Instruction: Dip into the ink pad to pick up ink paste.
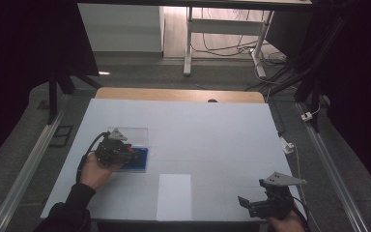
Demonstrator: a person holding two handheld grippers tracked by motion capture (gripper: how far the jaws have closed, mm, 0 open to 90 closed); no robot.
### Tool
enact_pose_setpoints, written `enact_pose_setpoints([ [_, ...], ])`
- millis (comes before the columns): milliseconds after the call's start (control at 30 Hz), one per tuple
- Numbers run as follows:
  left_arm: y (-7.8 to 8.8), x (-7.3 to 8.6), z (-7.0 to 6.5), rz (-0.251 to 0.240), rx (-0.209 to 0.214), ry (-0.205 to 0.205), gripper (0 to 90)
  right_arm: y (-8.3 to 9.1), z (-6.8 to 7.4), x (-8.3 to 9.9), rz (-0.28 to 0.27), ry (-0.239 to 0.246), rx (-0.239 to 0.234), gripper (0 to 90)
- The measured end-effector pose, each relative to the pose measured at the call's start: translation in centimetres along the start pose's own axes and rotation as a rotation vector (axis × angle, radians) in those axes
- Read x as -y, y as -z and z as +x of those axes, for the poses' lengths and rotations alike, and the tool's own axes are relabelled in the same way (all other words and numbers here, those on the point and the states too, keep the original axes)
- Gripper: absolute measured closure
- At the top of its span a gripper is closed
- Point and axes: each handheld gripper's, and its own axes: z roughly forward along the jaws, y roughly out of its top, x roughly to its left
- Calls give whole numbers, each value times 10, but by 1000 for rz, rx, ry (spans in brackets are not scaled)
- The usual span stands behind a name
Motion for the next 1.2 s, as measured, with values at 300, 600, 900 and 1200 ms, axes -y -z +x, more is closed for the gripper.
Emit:
enact_pose_setpoints([
  [300, 10, 8, 12, -2, -16, 55, 585, 0, 0, 0, 1, 3, 2, 0],
  [600, 13, 17, 28, 16, -41, 105, 585, 0, 0, 0, 2, 5, 1, 0],
  [900, 4, 20, 35, 53, -43, 128, 586, 0, 0, 0, 4, 8, 0, 0],
  [1200, 0, 21, 36, 66, -79, 121, 585, 0, 0, 0, 4, 7, 0, 0],
])
